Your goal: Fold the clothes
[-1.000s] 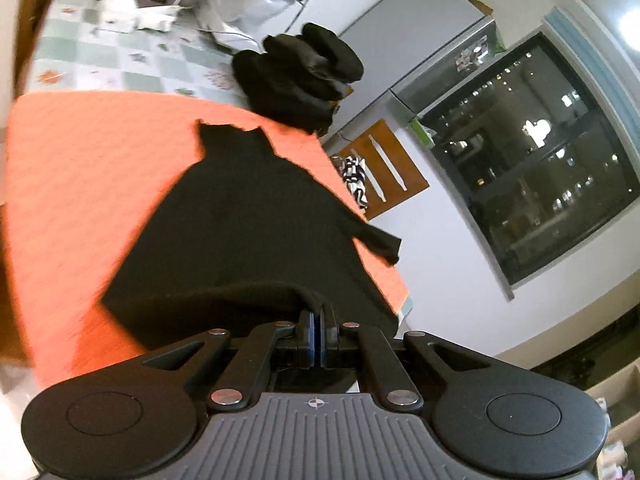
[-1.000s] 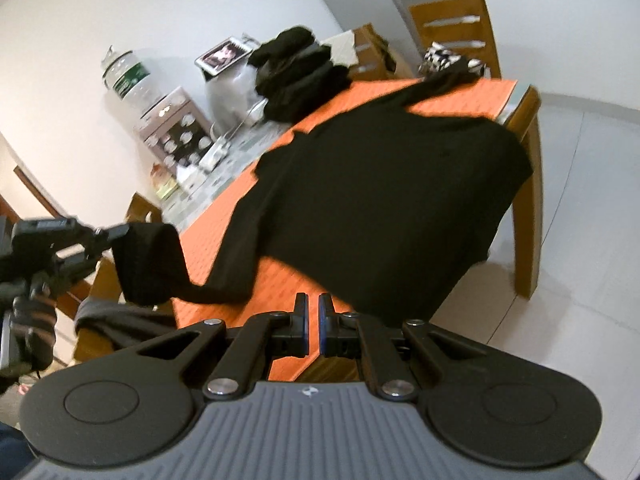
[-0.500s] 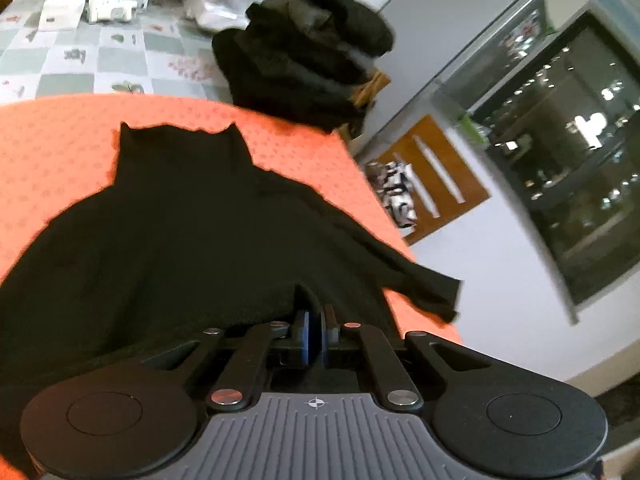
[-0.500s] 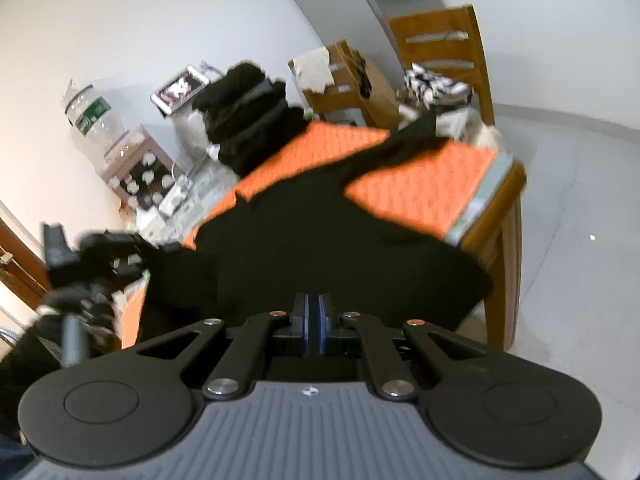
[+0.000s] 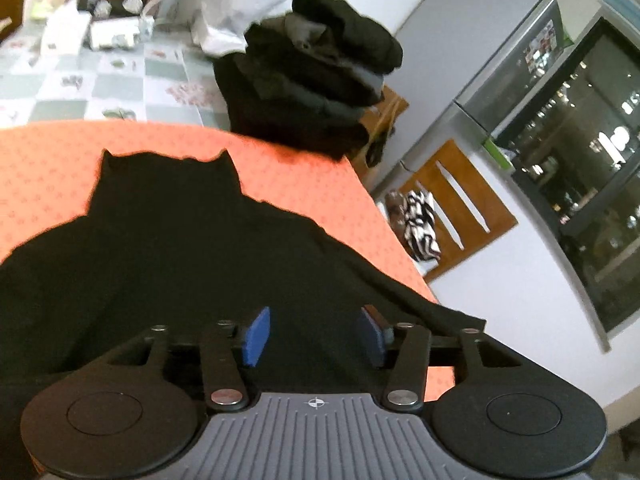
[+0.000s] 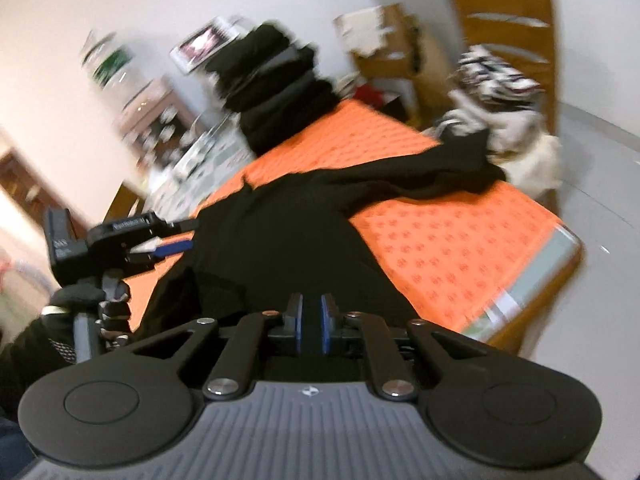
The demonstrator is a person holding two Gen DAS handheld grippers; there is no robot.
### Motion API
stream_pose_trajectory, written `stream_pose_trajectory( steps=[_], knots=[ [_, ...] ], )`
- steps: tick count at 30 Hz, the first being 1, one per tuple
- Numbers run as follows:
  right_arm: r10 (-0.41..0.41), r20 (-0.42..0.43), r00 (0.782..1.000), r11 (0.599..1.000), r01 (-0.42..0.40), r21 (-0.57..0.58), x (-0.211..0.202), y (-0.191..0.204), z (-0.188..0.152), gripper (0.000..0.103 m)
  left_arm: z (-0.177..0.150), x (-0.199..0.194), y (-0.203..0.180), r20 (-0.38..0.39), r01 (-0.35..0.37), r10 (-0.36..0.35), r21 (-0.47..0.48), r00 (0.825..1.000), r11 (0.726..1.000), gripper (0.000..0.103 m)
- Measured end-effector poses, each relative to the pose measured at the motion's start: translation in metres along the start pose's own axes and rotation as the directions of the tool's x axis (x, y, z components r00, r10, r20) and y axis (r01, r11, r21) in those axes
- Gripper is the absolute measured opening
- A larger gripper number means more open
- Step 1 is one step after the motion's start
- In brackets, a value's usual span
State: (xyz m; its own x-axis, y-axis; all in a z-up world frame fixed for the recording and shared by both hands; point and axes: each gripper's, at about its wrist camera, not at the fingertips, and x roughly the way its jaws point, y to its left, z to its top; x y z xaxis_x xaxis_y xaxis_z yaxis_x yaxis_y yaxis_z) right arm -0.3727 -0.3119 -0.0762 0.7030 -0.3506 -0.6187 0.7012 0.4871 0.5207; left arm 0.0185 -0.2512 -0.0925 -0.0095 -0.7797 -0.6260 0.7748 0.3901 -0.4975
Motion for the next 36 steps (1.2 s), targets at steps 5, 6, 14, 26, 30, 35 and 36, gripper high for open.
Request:
stream_pose_trajectory(
  steps=[5,6,14,26,30,35,36],
  knots=[
    [0.110,-0.140,0.984,0.980,-0.131,-0.149,0.062,-0.001,0.053,0.016,-0.009,-0.029,-0.008,0.070,-0.109,0.111,-0.025,0.991,0.994,0.060],
    [0.137,-0.174,0.975,0.971,-0.167,-0.173,0.076,0.000,0.064,0.017,-0.011,-0.035,-0.008,0.083,-0.134,0.136,-0.035,0.987,0.990,0.061],
    [0.262,-0.387,0.884,0.851,-0.401,-0.341,0.154,0.040,0.115,0.021,-0.041,-0.082,0.005,0.164,-0.318,0.362,-0.244,0.918,0.916,0.064],
    [0.291,-0.475,0.830,0.770,-0.498,-0.399,0.215,0.077,0.113,0.030,-0.095,-0.125,0.037,0.151,-0.456,0.550,-0.405,0.821,0.792,0.066],
    [0.287,-0.481,0.828,0.756,-0.504,-0.418,0.226,0.085,0.106,0.032,-0.109,-0.133,0.046,0.137,-0.471,0.577,-0.443,0.806,0.763,0.066],
    [0.270,-0.492,0.827,0.731,-0.509,-0.455,0.233,0.092,0.096,0.036,-0.121,-0.139,0.054,0.123,-0.485,0.599,-0.470,0.791,0.738,0.066],
    [0.265,-0.496,0.827,0.721,-0.512,-0.467,0.233,0.095,0.094,0.037,-0.122,-0.140,0.056,0.122,-0.485,0.602,-0.476,0.789,0.733,0.066]
  ],
)
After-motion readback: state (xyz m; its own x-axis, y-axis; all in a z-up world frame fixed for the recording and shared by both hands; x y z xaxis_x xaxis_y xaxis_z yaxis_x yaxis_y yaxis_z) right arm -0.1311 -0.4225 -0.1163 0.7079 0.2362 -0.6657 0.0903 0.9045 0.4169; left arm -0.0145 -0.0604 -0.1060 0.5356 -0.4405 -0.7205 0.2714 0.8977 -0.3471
